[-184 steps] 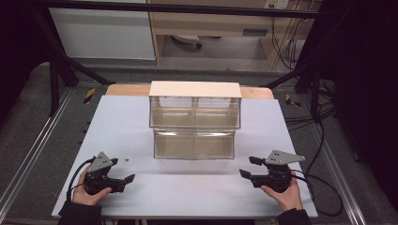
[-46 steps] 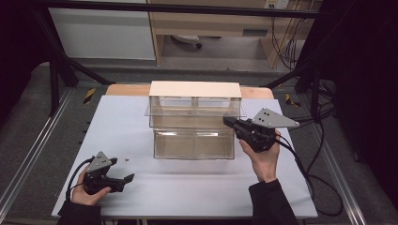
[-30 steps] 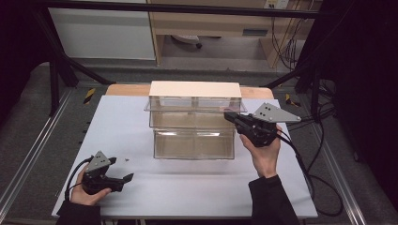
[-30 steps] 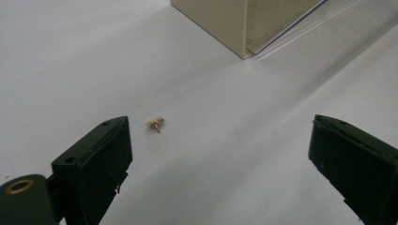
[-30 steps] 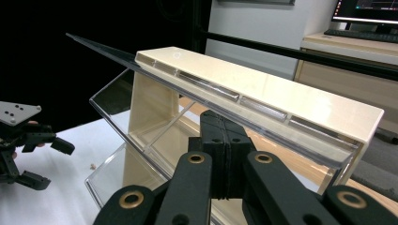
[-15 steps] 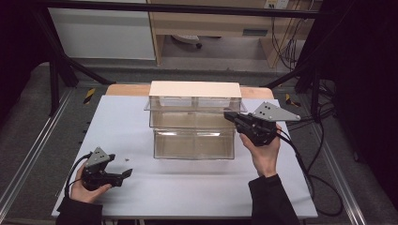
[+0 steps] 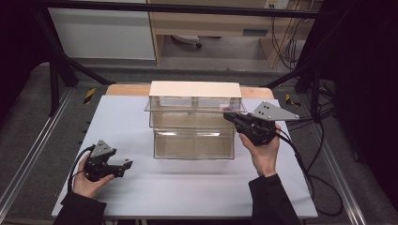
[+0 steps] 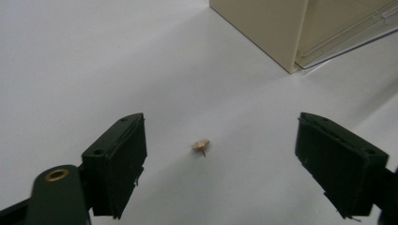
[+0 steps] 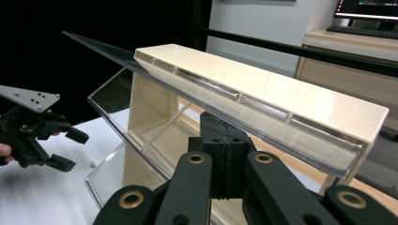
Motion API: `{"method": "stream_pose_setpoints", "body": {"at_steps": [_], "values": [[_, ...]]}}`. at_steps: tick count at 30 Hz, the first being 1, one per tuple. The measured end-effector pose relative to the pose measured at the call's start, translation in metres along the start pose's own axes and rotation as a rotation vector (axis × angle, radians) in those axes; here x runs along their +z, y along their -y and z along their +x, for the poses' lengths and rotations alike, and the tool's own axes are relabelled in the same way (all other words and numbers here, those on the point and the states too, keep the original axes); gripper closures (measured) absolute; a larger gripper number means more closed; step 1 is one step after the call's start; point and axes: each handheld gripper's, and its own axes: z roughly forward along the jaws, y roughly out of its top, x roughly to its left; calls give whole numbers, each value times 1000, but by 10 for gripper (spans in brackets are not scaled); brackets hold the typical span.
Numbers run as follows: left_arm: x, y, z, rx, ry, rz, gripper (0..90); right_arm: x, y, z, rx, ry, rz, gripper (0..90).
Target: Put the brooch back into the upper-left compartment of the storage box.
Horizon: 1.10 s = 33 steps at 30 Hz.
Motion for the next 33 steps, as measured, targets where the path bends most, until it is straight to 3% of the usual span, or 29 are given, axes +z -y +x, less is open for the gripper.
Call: {"method": "stream_pose_setpoints", "body": {"at_steps": [6, 11, 13, 14, 21, 33], "values": [[15, -10, 5, -21, 7, 63, 305, 0, 0, -1, -2, 4, 5, 900], [22, -6, 6, -15, 11, 93, 433, 1, 0, -1, -7, 2, 7, 900], [24, -4, 7, -12, 9, 105, 445, 1, 0, -1, -6, 1, 8, 900], [25, -4, 8, -8, 9, 112, 503, 0, 0, 0, -4, 2, 7, 900], [26, -1, 9, -2, -2, 112, 640, 1, -1, 0, -15, 1, 14, 900], [29, 1, 9, 18, -14, 115, 772, 1, -2, 1, -15, -1, 15, 900]]}}
